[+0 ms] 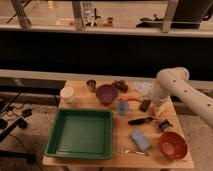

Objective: Place eraser in paper cup

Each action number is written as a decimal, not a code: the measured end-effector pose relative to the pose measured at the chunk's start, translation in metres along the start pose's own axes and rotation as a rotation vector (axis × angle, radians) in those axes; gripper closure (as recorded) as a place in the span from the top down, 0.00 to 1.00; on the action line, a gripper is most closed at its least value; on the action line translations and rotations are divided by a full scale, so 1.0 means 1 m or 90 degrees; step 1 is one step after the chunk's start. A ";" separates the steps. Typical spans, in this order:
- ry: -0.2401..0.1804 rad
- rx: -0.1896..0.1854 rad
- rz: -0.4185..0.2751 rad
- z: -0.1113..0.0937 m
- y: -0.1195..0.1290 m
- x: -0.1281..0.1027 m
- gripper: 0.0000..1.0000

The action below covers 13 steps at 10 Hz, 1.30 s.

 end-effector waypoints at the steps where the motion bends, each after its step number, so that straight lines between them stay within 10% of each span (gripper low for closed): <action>1: -0.003 -0.011 -0.016 0.009 -0.005 0.001 0.80; 13: -0.029 -0.043 -0.028 0.035 -0.035 0.021 0.80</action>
